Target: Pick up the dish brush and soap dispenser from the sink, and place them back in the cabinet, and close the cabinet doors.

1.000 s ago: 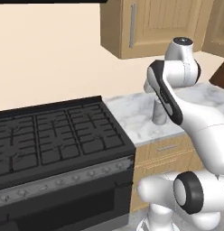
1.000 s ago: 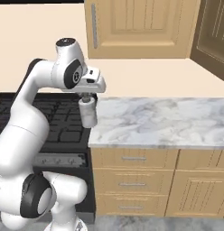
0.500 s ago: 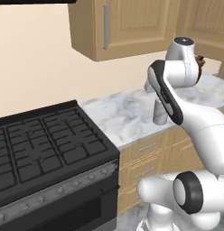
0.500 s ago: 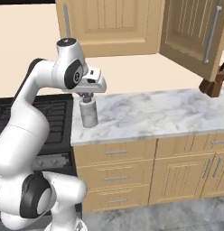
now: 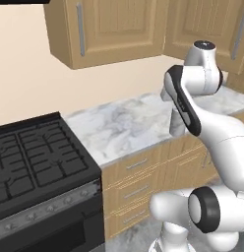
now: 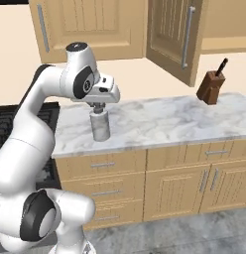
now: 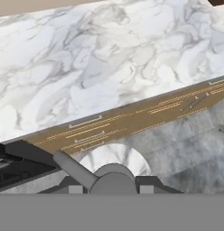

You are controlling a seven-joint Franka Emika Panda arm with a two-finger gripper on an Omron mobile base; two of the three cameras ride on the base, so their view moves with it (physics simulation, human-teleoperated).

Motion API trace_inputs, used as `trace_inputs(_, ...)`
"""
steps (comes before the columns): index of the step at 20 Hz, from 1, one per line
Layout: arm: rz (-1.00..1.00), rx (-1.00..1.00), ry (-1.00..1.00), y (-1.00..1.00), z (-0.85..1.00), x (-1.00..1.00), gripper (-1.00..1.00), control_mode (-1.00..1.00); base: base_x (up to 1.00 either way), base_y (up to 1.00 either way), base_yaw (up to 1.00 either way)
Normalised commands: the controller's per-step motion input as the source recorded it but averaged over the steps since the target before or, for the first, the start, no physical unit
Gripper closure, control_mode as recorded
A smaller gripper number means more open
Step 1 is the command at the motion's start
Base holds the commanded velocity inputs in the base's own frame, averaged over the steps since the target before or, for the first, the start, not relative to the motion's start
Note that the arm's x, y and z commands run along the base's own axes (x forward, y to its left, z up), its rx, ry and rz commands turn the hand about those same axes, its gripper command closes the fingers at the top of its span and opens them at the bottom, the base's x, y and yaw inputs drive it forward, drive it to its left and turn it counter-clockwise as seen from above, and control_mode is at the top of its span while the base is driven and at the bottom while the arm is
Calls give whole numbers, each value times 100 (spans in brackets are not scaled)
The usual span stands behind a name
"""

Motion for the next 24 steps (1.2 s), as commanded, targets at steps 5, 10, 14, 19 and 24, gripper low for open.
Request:
trace_inputs(5, 0, 0, 0, 0, 0, 0, 100, 100, -11, -61, 0)
trace_inputs(10, 0, 0, 0, 0, 0, 0, 100, 100, -18, -56, 2)
trace_inputs(14, 0, 0, 0, 0, 0, 0, 100, 100, -22, -59, 5)
trace_inputs(19, 0, 0, 0, 0, 0, 0, 100, 100, -27, -60, 6)
trace_inputs(24, 0, 0, 0, 0, 0, 0, 100, 100, -7, -59, 6)
